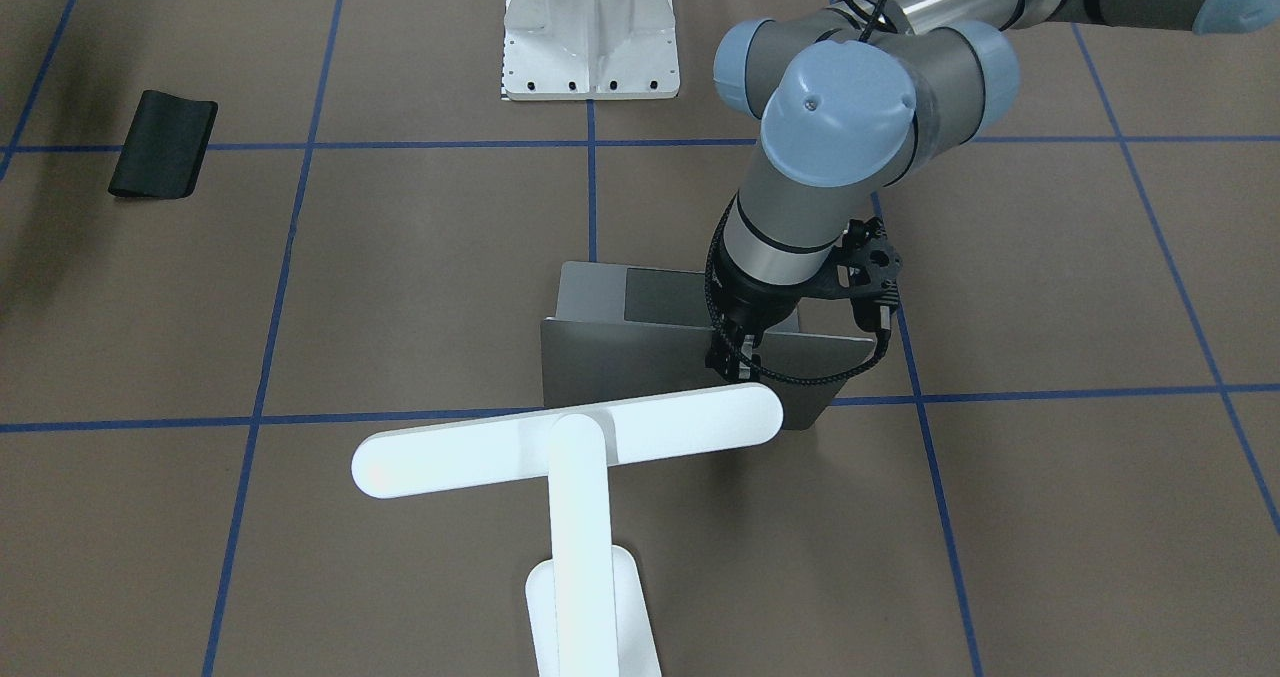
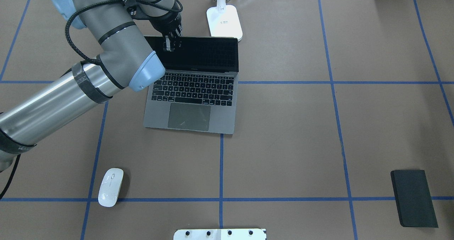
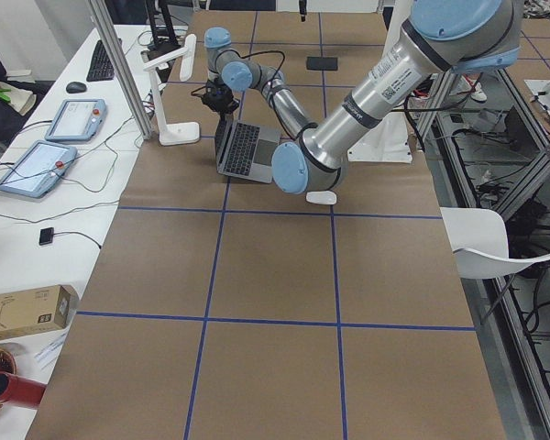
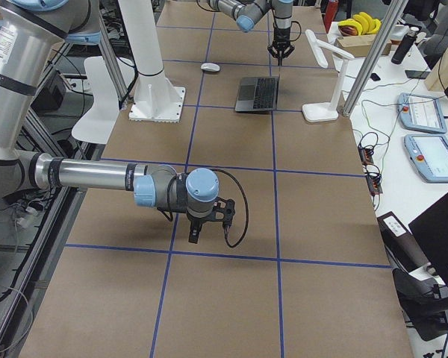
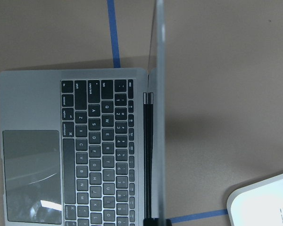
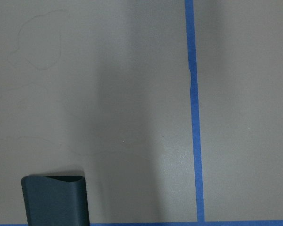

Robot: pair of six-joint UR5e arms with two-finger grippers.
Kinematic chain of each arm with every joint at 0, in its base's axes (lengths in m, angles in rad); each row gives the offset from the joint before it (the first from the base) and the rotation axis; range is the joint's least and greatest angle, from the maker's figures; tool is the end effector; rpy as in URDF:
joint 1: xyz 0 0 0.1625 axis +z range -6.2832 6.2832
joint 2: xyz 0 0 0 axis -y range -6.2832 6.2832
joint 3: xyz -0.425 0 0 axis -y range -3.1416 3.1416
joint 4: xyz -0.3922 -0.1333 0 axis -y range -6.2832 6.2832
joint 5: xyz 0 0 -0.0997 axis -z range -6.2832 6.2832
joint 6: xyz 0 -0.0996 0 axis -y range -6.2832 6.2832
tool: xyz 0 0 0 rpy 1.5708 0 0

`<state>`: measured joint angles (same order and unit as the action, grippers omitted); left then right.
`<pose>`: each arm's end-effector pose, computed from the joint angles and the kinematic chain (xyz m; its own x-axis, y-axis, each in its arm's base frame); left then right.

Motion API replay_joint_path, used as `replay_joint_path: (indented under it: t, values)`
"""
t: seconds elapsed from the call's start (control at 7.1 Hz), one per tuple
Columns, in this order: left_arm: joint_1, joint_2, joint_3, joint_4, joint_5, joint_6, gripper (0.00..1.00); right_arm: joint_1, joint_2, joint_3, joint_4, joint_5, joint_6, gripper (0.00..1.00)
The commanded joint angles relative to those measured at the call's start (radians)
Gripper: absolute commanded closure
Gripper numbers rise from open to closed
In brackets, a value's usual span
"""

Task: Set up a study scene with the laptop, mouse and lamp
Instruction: 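Carry the laptop with the left gripper toward the lamp base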

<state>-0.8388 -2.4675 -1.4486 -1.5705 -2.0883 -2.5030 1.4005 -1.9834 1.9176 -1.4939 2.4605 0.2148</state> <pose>0.4349 -0.6097 0.1457 -0.0486 -0.9900 -0.1327 0.6312 0.0726 -0.7722 0.0007 -0.3261 0.6392 0.6410 0.0975 0.7614 0.0336 0.9874 -0.1547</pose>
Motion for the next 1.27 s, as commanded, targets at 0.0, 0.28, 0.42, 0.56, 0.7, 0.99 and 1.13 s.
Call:
replay_joint_path:
  t: [0.0, 0.28, 0.42, 0.56, 0.7, 0.99, 1.13]
  values:
    - [0.009, -0.017, 0.039, -0.016, 0.031, -0.030, 1.00, 0.000, 0.000, 0.000, 0.001, 0.000, 0.000, 0.00]
    - [0.009, -0.040, 0.091, -0.055, 0.059, -0.079, 1.00, 0.000, 0.000, 0.000, 0.000, 0.000, 0.000, 0.00]
    - [0.007, -0.053, 0.102, -0.060, 0.060, -0.080, 1.00, 0.000, 0.000, 0.000, 0.001, 0.000, 0.000, 0.00]
    - [0.007, -0.059, 0.105, -0.069, 0.070, -0.082, 1.00, 0.000, 0.000, 0.000, 0.001, 0.000, 0.000, 0.00]
    - [0.007, -0.062, 0.115, -0.078, 0.080, -0.083, 1.00, 0.000, 0.000, 0.000, 0.001, 0.000, 0.000, 0.00]
    - [0.009, -0.079, 0.157, -0.102, 0.088, -0.083, 1.00, 0.000, -0.002, 0.000, 0.000, 0.000, 0.000, 0.00]
    - [0.016, -0.077, 0.158, -0.103, 0.090, -0.083, 1.00, 0.000, -0.002, 0.000, 0.000, 0.000, 0.000, 0.00]
